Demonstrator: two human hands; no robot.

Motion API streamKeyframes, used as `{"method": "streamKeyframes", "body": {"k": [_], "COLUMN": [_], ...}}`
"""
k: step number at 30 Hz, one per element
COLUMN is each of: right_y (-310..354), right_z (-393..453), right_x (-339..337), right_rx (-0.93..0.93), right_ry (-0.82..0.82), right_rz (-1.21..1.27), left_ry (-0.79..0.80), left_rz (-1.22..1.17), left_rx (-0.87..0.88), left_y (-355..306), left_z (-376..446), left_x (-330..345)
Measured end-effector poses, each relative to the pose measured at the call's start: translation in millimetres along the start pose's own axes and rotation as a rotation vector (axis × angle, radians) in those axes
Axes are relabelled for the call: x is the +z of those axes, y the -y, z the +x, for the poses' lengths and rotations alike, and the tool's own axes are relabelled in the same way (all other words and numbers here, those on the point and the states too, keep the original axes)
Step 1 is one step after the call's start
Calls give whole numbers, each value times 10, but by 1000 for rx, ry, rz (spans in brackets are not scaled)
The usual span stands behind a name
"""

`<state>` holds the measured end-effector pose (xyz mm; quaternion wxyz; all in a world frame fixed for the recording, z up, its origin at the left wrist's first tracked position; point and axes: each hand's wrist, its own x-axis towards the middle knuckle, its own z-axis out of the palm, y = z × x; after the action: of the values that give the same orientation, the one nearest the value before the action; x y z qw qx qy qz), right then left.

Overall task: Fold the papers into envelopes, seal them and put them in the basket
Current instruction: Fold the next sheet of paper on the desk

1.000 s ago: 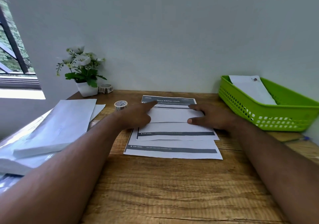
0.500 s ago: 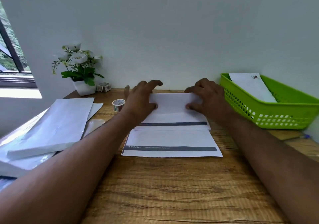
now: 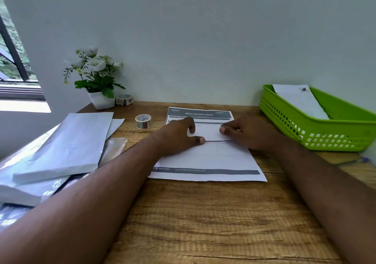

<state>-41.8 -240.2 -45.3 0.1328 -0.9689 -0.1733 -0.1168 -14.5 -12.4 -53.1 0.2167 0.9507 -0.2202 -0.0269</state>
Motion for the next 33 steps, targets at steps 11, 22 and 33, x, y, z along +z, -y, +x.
{"method": "streamKeyframes", "body": {"k": [11,22,33], "right_y": [167,149,140], "right_z": [191,213,213], "right_x": [344,310,280], "right_rx": [129,93,127], "right_ry": [198,296,328], "right_rz": [22,29,-3], "left_ry": [208,58,212], "left_rz": [177,195,-25], "left_rx": [-11,41,-75], "left_y": [-67,-307,-244], "left_z": [58,41,116], "left_x": [19,48,122]}}
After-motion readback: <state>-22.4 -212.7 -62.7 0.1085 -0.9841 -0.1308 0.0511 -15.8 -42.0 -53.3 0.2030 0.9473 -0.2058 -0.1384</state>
